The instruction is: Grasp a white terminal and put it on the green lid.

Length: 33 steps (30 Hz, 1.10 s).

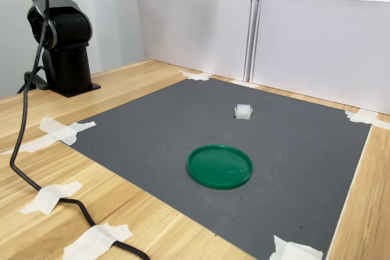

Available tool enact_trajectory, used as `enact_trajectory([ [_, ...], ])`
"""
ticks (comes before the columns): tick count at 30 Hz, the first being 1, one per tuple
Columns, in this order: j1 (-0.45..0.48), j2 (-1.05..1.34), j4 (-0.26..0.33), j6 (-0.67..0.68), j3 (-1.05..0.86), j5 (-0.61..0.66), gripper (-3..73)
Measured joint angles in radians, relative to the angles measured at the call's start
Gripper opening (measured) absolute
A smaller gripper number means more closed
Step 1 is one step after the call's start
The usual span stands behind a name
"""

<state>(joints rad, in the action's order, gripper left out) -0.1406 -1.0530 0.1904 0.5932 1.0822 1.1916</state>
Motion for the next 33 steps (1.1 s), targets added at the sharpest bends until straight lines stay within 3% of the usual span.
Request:
enact_trajectory([
  [5,0.0,-0.11,-0.004,0.008,0.098,0.012,62.6],
  [8,-0.021,-0.19,-0.025,-0.002,0.193,0.032,69.7],
  [13,-0.172,-0.356,-0.171,-0.099,0.361,0.034,71.3],
  [15,-0.208,-0.407,-0.2,-0.133,0.404,0.033,71.3],
  [23,-0.22,-0.522,-0.12,-0.138,0.427,0.031,71.3],
  [33,-0.22,-0.596,-0.148,-0.112,0.271,-0.117,70.7],
])
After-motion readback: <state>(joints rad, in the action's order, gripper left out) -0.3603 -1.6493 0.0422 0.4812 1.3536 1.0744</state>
